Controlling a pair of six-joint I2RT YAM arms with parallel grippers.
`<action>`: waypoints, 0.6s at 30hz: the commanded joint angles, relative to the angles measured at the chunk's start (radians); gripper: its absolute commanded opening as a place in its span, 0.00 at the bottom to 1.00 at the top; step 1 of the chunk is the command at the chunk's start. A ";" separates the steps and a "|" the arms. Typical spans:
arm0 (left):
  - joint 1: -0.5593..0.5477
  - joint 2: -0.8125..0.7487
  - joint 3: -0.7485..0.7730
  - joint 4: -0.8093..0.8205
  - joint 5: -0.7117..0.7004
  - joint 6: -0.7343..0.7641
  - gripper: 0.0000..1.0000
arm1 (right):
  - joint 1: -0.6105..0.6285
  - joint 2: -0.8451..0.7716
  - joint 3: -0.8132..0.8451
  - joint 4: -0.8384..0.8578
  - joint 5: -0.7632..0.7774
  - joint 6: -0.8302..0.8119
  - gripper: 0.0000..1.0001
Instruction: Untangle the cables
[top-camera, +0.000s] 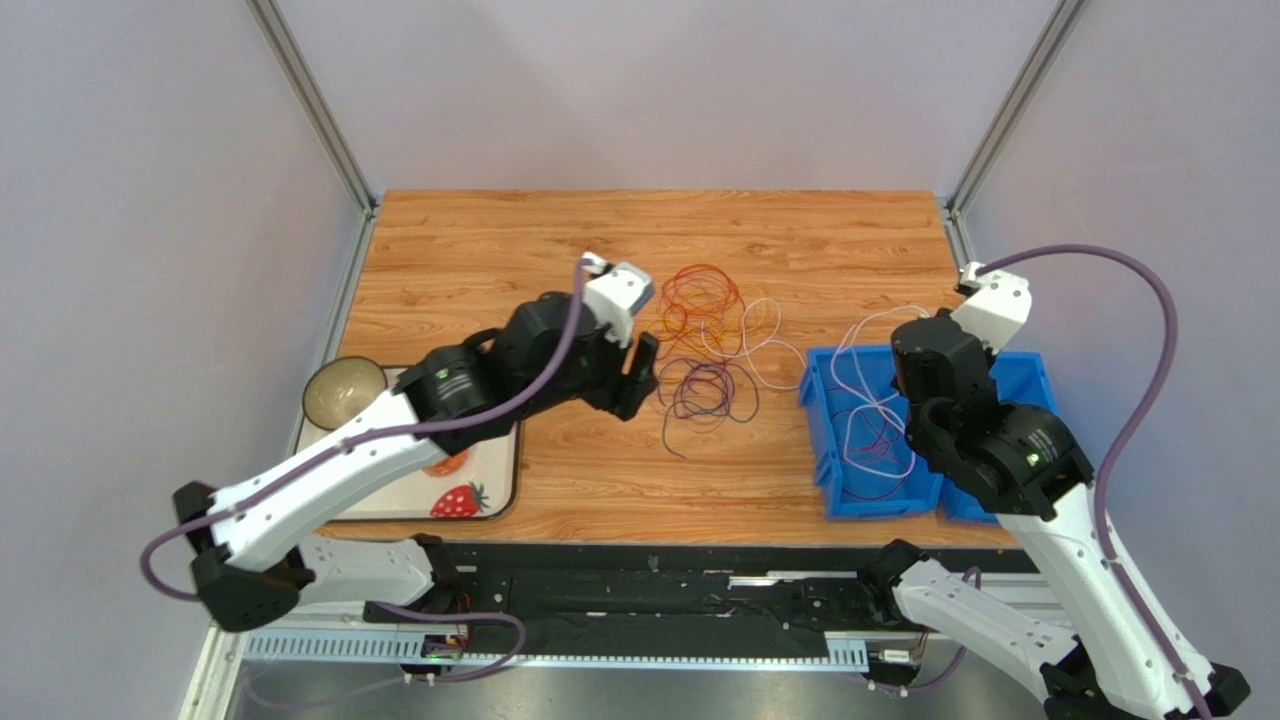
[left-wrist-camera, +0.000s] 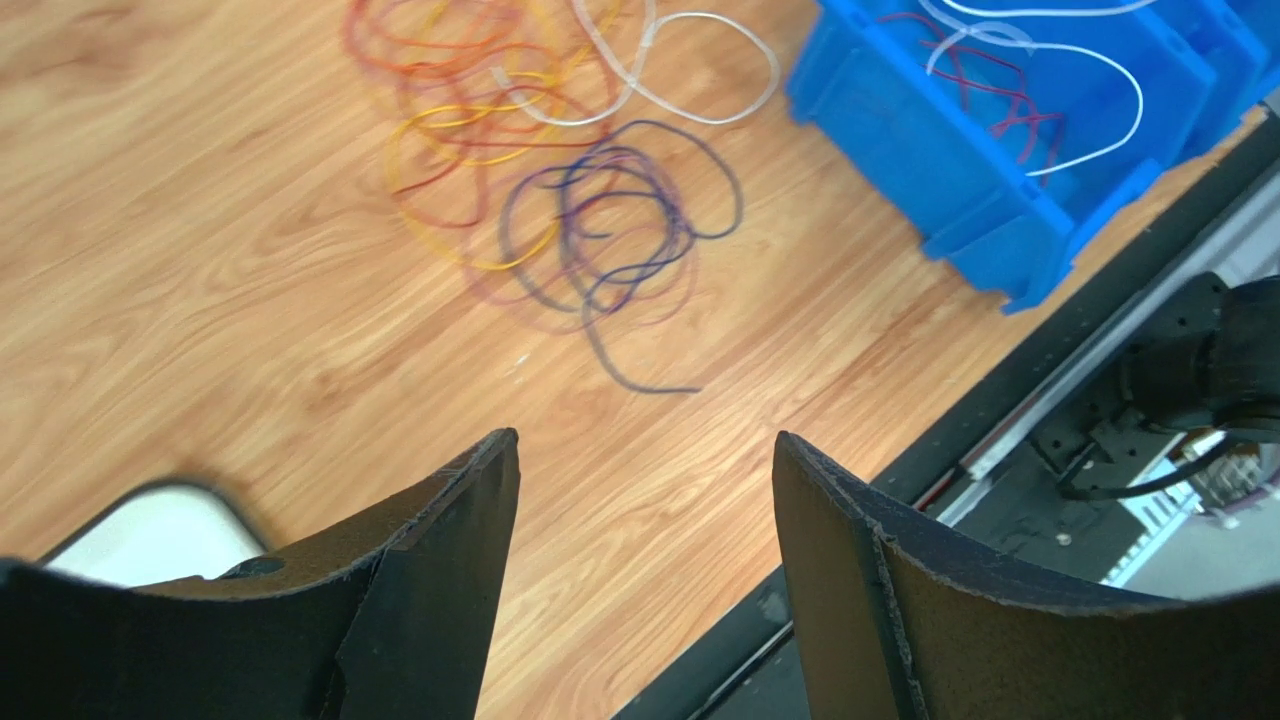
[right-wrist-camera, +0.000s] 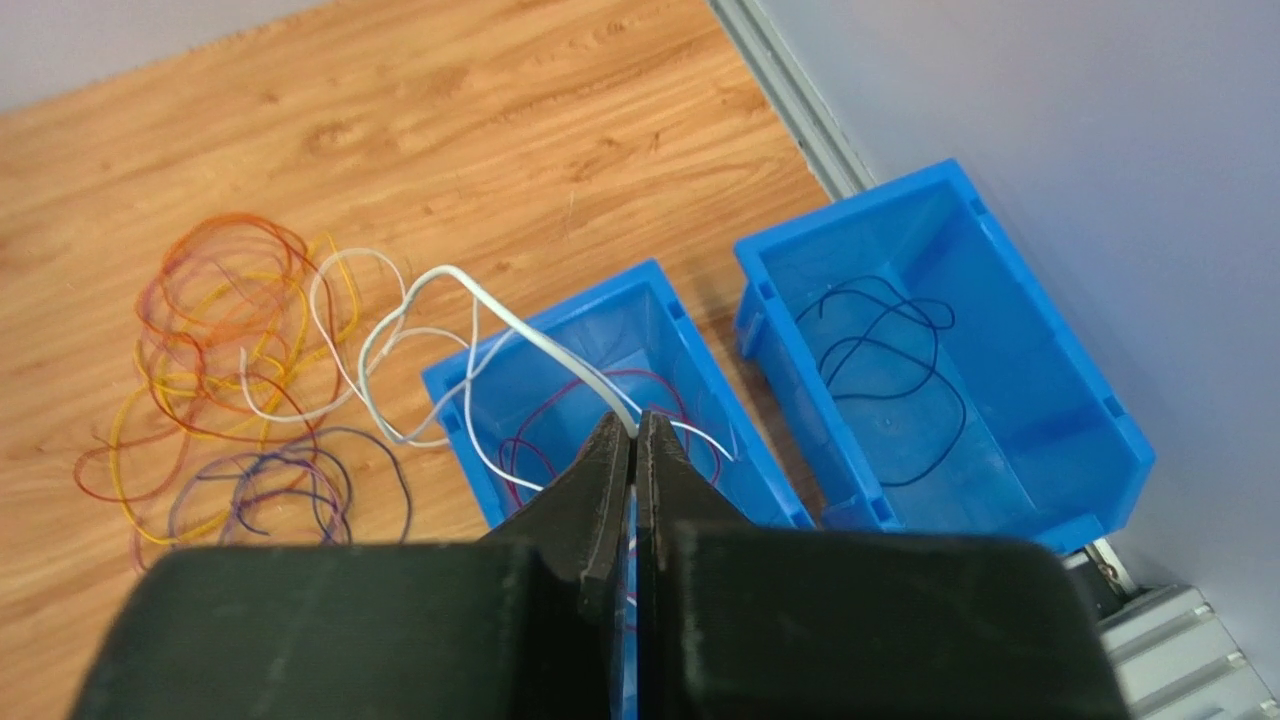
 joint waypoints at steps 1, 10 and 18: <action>0.011 -0.185 -0.098 -0.101 -0.137 0.008 0.72 | -0.013 0.000 -0.064 0.006 -0.023 0.057 0.00; 0.016 -0.482 -0.319 -0.179 -0.206 -0.040 0.73 | -0.129 -0.020 -0.193 -0.016 -0.029 0.078 0.00; 0.017 -0.598 -0.445 -0.184 -0.243 -0.055 0.78 | -0.347 0.070 -0.234 0.020 -0.112 0.074 0.00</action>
